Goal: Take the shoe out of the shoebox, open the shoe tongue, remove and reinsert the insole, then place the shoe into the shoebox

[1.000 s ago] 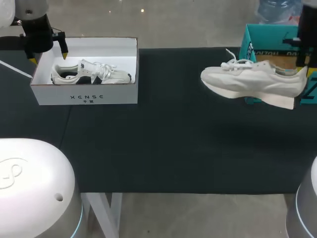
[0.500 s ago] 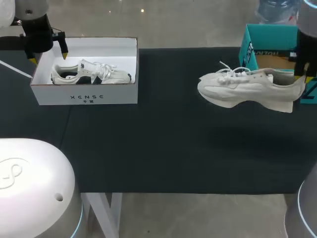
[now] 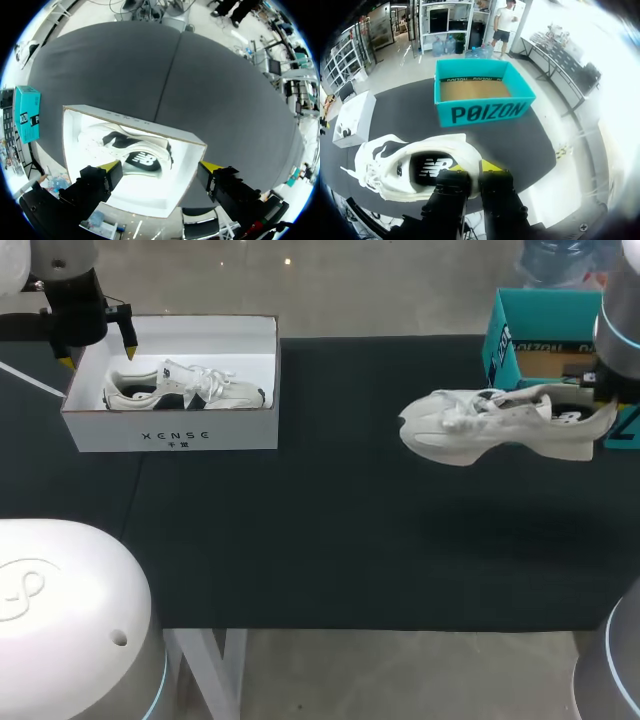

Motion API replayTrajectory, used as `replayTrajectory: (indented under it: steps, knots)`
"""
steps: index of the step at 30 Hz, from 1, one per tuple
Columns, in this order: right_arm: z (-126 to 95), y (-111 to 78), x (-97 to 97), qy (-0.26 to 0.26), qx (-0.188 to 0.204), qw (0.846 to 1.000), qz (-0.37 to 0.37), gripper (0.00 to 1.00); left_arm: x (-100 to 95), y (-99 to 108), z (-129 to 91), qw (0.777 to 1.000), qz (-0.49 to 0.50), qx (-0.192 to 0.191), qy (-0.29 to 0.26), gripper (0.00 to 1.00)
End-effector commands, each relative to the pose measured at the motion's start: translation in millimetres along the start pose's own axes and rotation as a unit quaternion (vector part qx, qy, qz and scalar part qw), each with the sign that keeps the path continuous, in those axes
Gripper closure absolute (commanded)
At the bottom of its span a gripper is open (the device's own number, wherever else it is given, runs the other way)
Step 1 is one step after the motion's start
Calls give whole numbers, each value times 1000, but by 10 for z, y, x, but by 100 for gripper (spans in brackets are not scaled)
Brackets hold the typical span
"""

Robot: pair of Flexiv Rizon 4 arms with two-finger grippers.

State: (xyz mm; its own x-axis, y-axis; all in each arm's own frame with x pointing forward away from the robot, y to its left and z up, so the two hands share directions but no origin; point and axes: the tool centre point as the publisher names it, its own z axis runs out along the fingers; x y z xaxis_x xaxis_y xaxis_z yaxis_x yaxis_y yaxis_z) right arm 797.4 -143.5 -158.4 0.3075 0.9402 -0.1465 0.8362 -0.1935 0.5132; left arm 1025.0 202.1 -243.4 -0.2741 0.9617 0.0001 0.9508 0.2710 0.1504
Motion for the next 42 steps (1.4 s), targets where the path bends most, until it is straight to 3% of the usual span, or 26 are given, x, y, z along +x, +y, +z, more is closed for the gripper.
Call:
replayTrajectory:
  steps: [1, 4, 13, 21, 33, 42]
  knots:
    - [3, -29, -25, 4, -35, 999, 1, 100, 6, -9, -4, 1000, 0, -1, 0, 0]
    - [3, -29, -25, 4, -35, 999, 1, 100, 6, -9, -4, 1000, 0, -1, 0, 0]
    - [-83, -374, 338, -21, -14, 999, 46, 100, 6, -9, -4, 1000, 0, -1, 0, 0]
    - [-3, -567, 660, -30, -5, 998, 50, 100, 6, -9, -4, 1000, 0, -1, 0, 0]
    - [610, -823, 981, -28, 31, 998, 56, 100, 6, -9, -4, 1000, 0, -1, 0, 0]
    - [1049, -880, 1125, -8, 50, 997, 61, 100, 6, -9, -4, 1000, 0, -1, 0, 0]
